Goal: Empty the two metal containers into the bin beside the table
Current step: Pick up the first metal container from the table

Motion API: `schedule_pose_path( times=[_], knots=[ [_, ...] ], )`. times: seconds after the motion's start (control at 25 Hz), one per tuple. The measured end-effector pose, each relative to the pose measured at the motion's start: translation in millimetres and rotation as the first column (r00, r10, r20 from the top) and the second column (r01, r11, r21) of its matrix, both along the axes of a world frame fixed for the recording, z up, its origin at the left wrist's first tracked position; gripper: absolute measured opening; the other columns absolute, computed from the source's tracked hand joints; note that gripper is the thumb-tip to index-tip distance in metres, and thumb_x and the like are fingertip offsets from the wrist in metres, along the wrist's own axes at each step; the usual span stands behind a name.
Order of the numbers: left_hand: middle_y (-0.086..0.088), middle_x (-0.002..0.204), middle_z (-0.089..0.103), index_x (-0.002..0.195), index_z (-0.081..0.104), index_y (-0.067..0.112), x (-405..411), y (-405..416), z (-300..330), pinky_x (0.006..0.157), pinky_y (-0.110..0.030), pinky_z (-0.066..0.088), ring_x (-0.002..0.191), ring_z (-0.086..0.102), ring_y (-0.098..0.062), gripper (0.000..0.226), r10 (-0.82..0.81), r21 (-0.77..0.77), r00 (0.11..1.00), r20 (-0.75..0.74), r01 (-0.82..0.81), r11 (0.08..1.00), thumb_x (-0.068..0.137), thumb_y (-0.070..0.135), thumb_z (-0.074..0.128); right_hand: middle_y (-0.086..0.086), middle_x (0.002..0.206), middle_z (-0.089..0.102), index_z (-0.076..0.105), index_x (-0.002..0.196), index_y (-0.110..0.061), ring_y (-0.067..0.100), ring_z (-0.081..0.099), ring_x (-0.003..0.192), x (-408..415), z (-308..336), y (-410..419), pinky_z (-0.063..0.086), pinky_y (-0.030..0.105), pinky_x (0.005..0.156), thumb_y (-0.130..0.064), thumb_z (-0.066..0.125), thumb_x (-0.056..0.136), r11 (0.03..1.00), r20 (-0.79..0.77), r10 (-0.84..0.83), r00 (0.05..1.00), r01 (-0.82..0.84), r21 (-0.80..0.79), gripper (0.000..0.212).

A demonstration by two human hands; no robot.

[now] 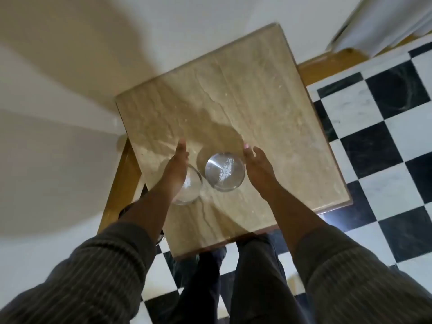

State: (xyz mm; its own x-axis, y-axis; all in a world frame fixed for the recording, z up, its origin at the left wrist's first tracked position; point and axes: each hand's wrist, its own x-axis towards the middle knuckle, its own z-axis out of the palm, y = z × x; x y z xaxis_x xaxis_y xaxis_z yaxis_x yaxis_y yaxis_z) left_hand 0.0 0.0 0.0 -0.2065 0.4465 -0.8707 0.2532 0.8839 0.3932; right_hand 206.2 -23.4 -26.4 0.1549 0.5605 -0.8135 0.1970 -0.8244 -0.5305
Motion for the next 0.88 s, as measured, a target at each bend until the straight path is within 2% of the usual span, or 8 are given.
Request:
schedule_pose_path(
  times=[0.12, 0.24, 0.4, 0.52, 0.64, 0.72, 0.8, 0.88],
  knots=[
    [-0.009, 0.156, 0.049, 0.148, 0.050, 0.013, 14, 8, -28, 0.124, -0.050, 0.024, 0.145, 0.043, -0.026, 0.083, -0.063, -0.008, 0.998, -0.003, 0.063, 0.998, 0.097, 0.071, 0.021, 0.008, 0.124, 0.063, 0.056, 0.128, -0.014, 0.027, 0.059, 0.110, -4, -32, -6, 0.045, 0.033, 0.086, -0.056, 0.047, 0.092, 0.997, 0.047, 0.068, 0.997, -0.067, -0.023, 0.055],
    [-0.010, 0.145, 0.059, 0.146, 0.052, 0.009, 22, 11, -47, 0.123, -0.046, 0.028, 0.141, 0.048, -0.025, 0.088, -0.090, -0.021, 0.996, 0.026, 0.091, 0.996, 0.094, 0.074, 0.024, 0.006, 0.104, 0.068, 0.061, 0.117, -0.013, 0.024, 0.061, 0.088, -10, -52, -16, 0.045, 0.030, 0.069, -0.028, 0.056, 0.090, 0.979, 0.120, 0.201, 0.972, -0.202, -0.008, 0.032],
    [-0.008, 0.138, 0.067, 0.139, 0.062, 0.017, 24, 7, -61, 0.117, -0.049, 0.036, 0.129, 0.059, -0.026, 0.111, -0.116, -0.010, 0.991, 0.070, 0.117, 0.993, 0.063, 0.092, 0.031, 0.007, 0.093, 0.061, 0.057, 0.111, -0.006, 0.022, 0.056, 0.077, -14, -57, -11, 0.038, 0.023, 0.049, -0.002, 0.049, 0.081, 0.984, 0.162, 0.176, 0.971, -0.178, -0.003, 0.031],
    [-0.001, 0.125, 0.075, 0.125, 0.072, 0.028, 12, 1, -62, 0.114, -0.048, 0.039, 0.121, 0.064, -0.022, 0.103, -0.087, -0.008, 0.994, 0.071, 0.088, 0.996, 0.060, 0.096, 0.030, 0.005, 0.093, 0.059, 0.053, 0.103, -0.008, 0.025, 0.061, 0.078, -21, -47, -11, 0.054, 0.034, 0.053, -0.002, 0.050, 0.081, 0.978, 0.158, 0.207, 0.966, -0.209, -0.001, 0.023],
    [-0.002, 0.112, 0.078, 0.109, 0.076, 0.024, -5, -3, -30, 0.107, -0.042, 0.046, 0.110, 0.069, -0.022, 0.077, 0.030, 0.040, 0.999, 0.042, -0.032, 0.999, 0.088, 0.081, 0.029, 0.000, 0.083, 0.056, 0.050, 0.093, -0.012, 0.033, 0.068, 0.077, -36, -26, -10, 0.061, 0.050, 0.064, -0.005, 0.051, 0.080, 0.969, 0.152, 0.238, 0.959, -0.245, 0.030, 0.015],
    [-0.007, 0.113, 0.076, 0.116, 0.073, 0.017, -28, -14, -12, 0.100, -0.041, 0.051, 0.106, 0.069, -0.023, 0.072, 0.085, 0.076, 0.993, 0.080, -0.091, 0.993, 0.099, 0.068, 0.027, 0.005, 0.086, 0.060, 0.050, 0.091, -0.014, 0.034, 0.069, 0.074, -59, -8, -8, 0.060, 0.052, 0.065, -0.009, 0.050, 0.080, 0.950, 0.172, 0.288, 0.942, -0.303, 0.072, 0.013],
    [-0.004, 0.111, 0.075, 0.119, 0.071, 0.017, -42, -26, 2, 0.091, -0.036, 0.052, 0.104, 0.069, -0.021, 0.070, 0.111, 0.114, 0.984, 0.136, -0.127, 0.985, 0.100, 0.067, 0.025, 0.009, 0.089, 0.064, 0.050, 0.091, -0.016, 0.034, 0.068, 0.073, -73, 5, -7, 0.060, 0.050, 0.067, -0.011, 0.050, 0.080, 0.930, 0.211, 0.315, 0.925, -0.346, 0.127, 0.013],
    [-0.002, 0.114, 0.074, 0.121, 0.069, 0.020, -74, -44, 14, 0.092, -0.038, 0.051, 0.111, 0.067, -0.021, 0.071, 0.166, 0.155, 0.973, 0.162, -0.192, 0.969, 0.097, 0.070, 0.025, 0.011, 0.091, 0.066, 0.050, 0.093, -0.017, 0.034, 0.068, 0.074, -102, 16, -14, 0.059, 0.048, 0.070, -0.012, 0.051, 0.081, 0.892, 0.240, 0.369, 0.898, -0.415, 0.182, 0.013]
  ],
)
